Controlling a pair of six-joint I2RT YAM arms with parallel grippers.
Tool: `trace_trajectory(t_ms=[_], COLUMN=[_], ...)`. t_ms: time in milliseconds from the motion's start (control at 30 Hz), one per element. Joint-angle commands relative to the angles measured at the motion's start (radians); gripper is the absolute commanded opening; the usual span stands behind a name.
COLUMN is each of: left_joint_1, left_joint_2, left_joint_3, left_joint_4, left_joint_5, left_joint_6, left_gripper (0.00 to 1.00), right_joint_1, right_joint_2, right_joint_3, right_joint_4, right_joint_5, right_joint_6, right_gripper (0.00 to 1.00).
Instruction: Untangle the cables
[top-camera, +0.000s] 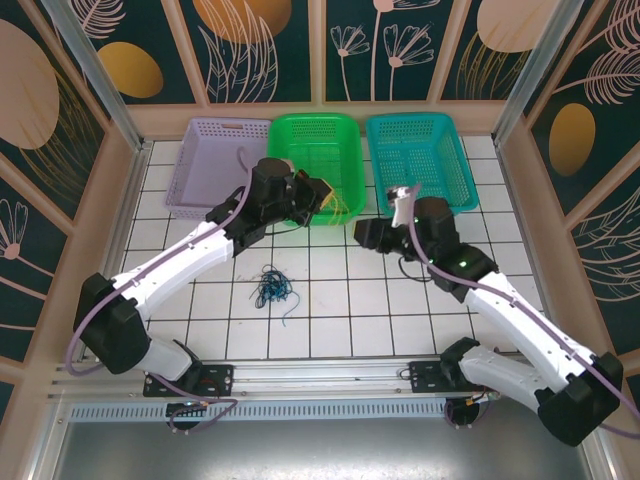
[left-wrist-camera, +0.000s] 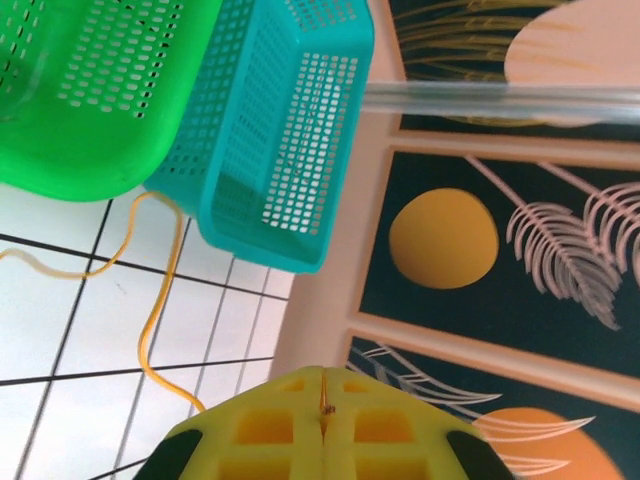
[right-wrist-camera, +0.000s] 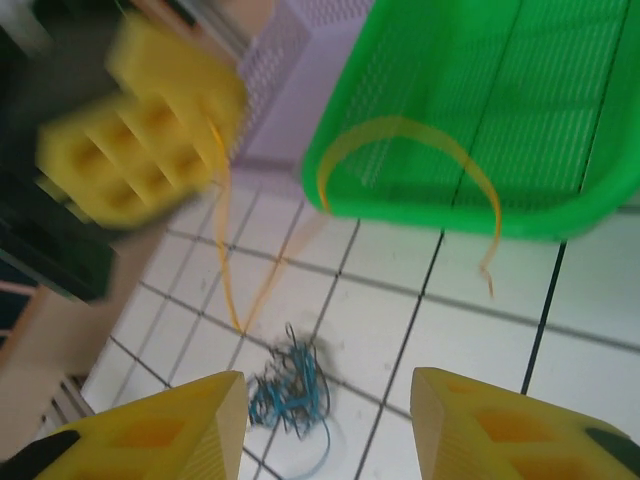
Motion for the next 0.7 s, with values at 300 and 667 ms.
trace_trajectory(t_ms=[300,667], left_joint_1=[0.001,0.001], left_joint_2=[0.105,0.13], left_joint_3=[0.183,0.191], left_joint_4=[-0.091,-0.074], left_joint_5=[0.146,0.193], left_joint_6=[0.249,0.243], left_gripper=[0.0,0.0], right_joint_1=[-0.031,-0.03], right_joint_2=[0.164,0.212], right_joint_3=[0.142,0.119], right_joint_4=[0.072,0.166], right_joint_5=[-0.157,-0.166], right_joint_6=[0.028,0.082], right_gripper=[0.51,0.28])
